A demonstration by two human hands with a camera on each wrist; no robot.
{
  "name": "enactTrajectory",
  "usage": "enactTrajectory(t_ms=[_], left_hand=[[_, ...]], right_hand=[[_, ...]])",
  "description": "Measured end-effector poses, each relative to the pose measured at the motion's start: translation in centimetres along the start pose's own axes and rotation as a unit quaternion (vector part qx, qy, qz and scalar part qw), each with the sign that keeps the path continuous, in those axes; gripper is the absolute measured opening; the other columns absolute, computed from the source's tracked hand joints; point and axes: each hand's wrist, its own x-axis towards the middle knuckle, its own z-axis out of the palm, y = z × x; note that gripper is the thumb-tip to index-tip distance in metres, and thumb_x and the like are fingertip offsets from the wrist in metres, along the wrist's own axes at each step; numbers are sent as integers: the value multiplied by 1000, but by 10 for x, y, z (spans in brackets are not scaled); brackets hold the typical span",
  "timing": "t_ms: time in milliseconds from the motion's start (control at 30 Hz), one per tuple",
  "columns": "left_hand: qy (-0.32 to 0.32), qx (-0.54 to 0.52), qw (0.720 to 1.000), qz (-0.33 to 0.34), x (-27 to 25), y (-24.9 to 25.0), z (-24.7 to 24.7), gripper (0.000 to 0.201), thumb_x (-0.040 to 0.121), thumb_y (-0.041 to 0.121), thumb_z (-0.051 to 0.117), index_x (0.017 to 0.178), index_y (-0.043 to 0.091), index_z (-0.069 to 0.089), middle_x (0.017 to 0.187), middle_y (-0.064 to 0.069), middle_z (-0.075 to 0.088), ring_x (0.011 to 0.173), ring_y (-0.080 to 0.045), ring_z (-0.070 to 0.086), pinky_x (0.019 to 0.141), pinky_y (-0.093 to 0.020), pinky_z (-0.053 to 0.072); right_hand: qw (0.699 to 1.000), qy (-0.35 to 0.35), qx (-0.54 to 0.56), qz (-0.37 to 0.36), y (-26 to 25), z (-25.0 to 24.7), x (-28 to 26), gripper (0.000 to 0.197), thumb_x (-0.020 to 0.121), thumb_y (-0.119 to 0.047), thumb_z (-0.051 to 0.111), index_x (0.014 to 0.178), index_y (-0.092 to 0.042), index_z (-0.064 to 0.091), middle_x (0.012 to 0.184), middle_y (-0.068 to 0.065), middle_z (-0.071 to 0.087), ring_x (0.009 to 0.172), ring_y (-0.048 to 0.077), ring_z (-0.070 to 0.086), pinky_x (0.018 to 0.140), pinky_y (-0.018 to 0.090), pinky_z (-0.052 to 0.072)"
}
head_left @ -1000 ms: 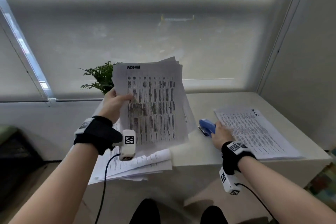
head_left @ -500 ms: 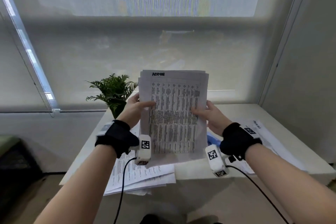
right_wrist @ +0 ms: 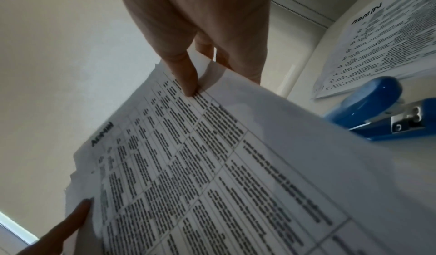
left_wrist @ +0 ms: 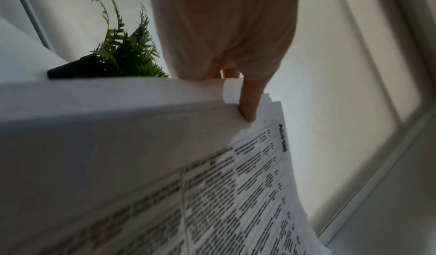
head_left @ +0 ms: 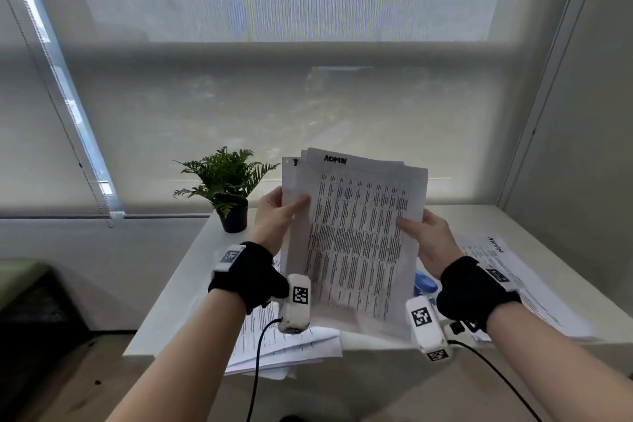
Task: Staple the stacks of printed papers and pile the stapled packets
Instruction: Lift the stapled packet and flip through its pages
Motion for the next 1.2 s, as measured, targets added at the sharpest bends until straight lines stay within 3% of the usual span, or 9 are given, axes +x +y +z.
enactTrajectory(t_ms=[100, 233, 467, 567, 667, 833, 1000, 1133, 1200], left_hand=[[6, 0, 1000, -8, -1, -2, -1, 30, 83, -3, 63, 113, -1, 58, 95, -7, 68, 83, -23, 65, 79, -37, 57], [10, 3, 1000, -2, -1, -4, 1, 19, 86, -3, 60, 102, 7, 62, 95, -7, 68, 87, -25, 64, 86, -40, 54], [58, 69, 983, 157, -7, -1, 21, 17, 101, 22, 39, 97, 19, 55, 92, 0, 65, 83, -20, 63, 76, -41, 54], [88, 176, 961, 194, -14, -12, 30, 16, 101, 25, 32, 113, 21, 41, 101, -4, 57, 88, -23, 56, 76, -46, 48], [103, 226, 956, 155, -16, -22, 30, 36, 98, 27, 38, 132, 25, 27, 120, -5, 54, 103, -24, 54, 85, -39, 44], [124, 214, 966, 75, -7, -26, 24, 31, 99, 22, 33, 130, 18, 31, 101, -12, 58, 85, -27, 53, 73, -37, 40], [134, 203, 965, 96, -7, -28, 23, 20, 101, 27, 30, 114, 16, 40, 94, -6, 56, 88, -28, 52, 77, -40, 41], [152, 231, 953, 126, -15, -29, 29, 23, 101, 24, 30, 109, 9, 45, 85, -7, 54, 81, -25, 52, 73, -39, 40], [162, 234, 946, 156, -19, -22, 36, 17, 102, 20, 30, 106, 7, 41, 71, -1, 47, 65, -16, 45, 62, -35, 34]], right_hand=[[1000, 26, 3, 3, 1, -4, 2, 27, 90, 4, 56, 116, -1, 56, 95, 12, 64, 82, 27, 62, 88, 46, 50], [1000, 14, 23, -4, -2, -4, 1, 23, 91, 7, 53, 111, -1, 56, 92, 10, 64, 79, 24, 62, 71, 35, 51], [994, -33, 96, -49, -23, 15, -1, 21, 89, 7, 53, 102, -6, 63, 92, 6, 72, 75, 17, 71, 81, 41, 56], [995, -47, 77, -46, -19, 28, -6, 18, 88, 4, 57, 104, -4, 56, 101, 15, 64, 83, 27, 64, 88, 49, 50], [998, -33, 38, -43, -11, 35, -7, 38, 81, -3, 69, 116, -4, 54, 107, 14, 66, 88, 27, 66, 82, 42, 55], [998, 18, 51, -21, -9, 40, 4, 57, 72, -30, 77, 120, -10, 56, 114, 11, 66, 106, 29, 63, 98, 48, 48], [999, 4, 52, -12, -11, 47, 8, 19, 90, -29, 55, 105, -19, 56, 108, 5, 62, 107, 25, 57, 98, 41, 41], [999, 6, 36, -34, -1, 51, 7, 61, 86, -44, 58, 136, -12, 43, 136, 7, 52, 124, 22, 51, 111, 44, 35], [997, 19, 38, -67, -4, 54, 7, 31, 94, -31, 52, 118, -12, 51, 119, 8, 60, 109, 22, 57, 100, 41, 44]])
